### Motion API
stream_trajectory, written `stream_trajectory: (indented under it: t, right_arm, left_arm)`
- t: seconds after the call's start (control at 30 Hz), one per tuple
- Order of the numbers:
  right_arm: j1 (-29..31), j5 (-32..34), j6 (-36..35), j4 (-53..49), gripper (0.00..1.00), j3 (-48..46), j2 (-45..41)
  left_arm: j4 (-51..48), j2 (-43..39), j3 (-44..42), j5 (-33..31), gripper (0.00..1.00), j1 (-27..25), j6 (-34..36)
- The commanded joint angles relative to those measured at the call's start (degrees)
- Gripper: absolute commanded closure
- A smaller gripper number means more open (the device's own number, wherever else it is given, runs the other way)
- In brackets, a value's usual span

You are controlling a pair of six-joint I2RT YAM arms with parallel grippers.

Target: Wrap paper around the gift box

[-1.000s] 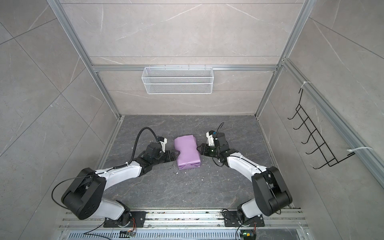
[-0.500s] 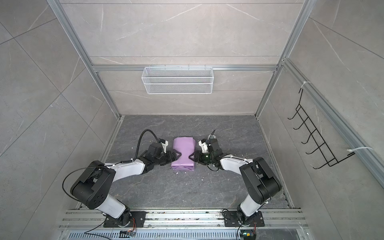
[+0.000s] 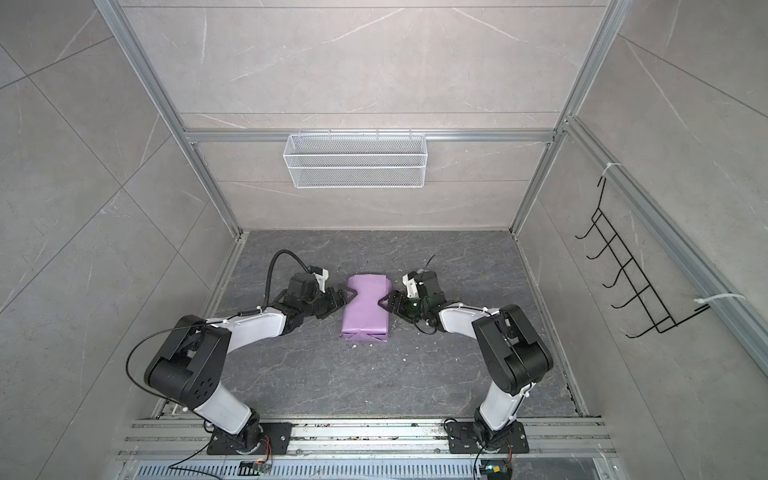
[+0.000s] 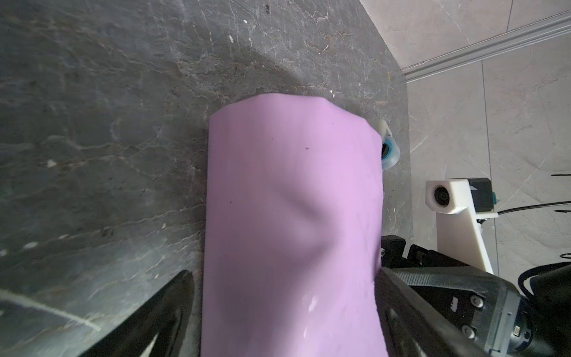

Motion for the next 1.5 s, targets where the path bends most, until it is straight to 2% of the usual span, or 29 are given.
stream_trajectory:
  t: [0.0,0.37,0.7,1.13,1.47]
  right_arm:
    - [0.94,-0.90,1.32,2.49,0.20,2.16,1.60]
    - [1.86,-1.89,0.90,2.22,0.23,5.55,3.51]
    - [2.47,-1.31,-0.52,2.68,0.23,6.42,-2.93]
    - [2.65,-0.87,-0.89,4.24,0.25,7.23,-5.33]
    - [2.81,-1.23,-0.69,5.97,0.25,6.22,-6.43]
  left_arm:
    - [1.34,3.35,2.93,4.53,0.09,-0.09,0.65]
    - [3.91,6.30,5.52,8.69,0.14,-0.36,-0.41]
    - [5.00,1.98,7.17,11.18,0.15,-0.37,-1.88]
    - [3.42,-0.69,10.07,11.46,0.15,-0.87,-0.82]
    - [2.98,-3.32,7.80,10.88,0.16,-1.51,0.05]
